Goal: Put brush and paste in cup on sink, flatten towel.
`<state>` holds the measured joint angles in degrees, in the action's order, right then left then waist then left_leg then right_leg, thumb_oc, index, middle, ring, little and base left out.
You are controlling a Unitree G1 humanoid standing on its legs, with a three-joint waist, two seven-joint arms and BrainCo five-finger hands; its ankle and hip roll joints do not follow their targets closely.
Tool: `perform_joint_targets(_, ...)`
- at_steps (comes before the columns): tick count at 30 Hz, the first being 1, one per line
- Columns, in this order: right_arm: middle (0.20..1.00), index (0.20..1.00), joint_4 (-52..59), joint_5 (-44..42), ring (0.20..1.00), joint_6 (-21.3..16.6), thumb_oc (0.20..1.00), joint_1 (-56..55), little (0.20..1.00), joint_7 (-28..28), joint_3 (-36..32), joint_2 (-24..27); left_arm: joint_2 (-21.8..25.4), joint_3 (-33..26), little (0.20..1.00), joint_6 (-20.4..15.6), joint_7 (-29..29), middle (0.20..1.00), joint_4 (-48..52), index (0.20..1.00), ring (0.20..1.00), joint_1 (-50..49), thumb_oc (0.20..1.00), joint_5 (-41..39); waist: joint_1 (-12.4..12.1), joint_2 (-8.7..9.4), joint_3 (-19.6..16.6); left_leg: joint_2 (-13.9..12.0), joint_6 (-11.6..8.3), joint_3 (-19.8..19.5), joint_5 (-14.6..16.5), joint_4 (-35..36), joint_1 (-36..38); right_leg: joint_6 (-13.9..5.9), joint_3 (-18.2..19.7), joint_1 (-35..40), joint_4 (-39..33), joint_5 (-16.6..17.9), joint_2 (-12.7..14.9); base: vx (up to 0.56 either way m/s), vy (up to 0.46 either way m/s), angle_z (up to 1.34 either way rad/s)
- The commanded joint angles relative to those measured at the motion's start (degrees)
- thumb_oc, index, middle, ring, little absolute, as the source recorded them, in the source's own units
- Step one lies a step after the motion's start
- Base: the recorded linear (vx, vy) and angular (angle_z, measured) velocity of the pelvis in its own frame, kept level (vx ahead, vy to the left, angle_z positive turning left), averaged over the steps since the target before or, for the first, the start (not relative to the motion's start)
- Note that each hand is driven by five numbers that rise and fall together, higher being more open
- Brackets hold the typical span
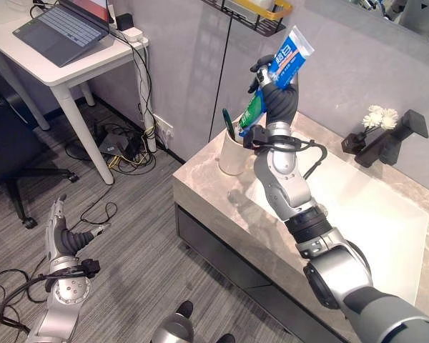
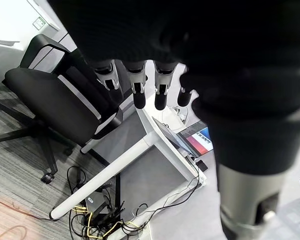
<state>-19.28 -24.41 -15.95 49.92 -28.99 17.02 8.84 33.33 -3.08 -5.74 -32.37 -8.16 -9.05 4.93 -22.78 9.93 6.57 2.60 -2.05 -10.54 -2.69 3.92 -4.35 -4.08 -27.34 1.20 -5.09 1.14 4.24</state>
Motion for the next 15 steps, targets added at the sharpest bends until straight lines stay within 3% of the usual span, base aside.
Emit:
perform_joint_targets(1, 0.2, 0.2, 2.92, 2.45, 0.2, -2.55, 0.2, 2.91, 0.2, -0.87, 0.46, 2.45, 2.64, 2.47, 1.0, -2.34, -1.67, 1.0, -0.3, 1.0, 1.0, 0.52, 1.0, -0.2, -0.81, 0.36, -3.05, -1.29, -0.15, 0.01, 0.79, 1.08, -0.84, -5.22, 0.24, 5.19, 0.09, 0.92, 6.12, 0.0, 0.0, 0.0)
perform_joint_targets(15, 0.2, 0.2, 3.77, 10.08, 0.2, -0.59, 0.2, 2.79, 0.2, -1.37, 3.91, 4.01, 2.29, 3.61, 1.0, -2.32, -1.67, 1.0, 0.14, 1.0, 1.0, 0.71, 1.0, 0.09, -1.2, 0.76, -2.56, -1.22, 0.09, -0.67, 0.76, 1.08, -1.27, -5.31, -0.25, 4.93, 0.09, 0.71, 5.93, 0.0, 0.0, 0.0)
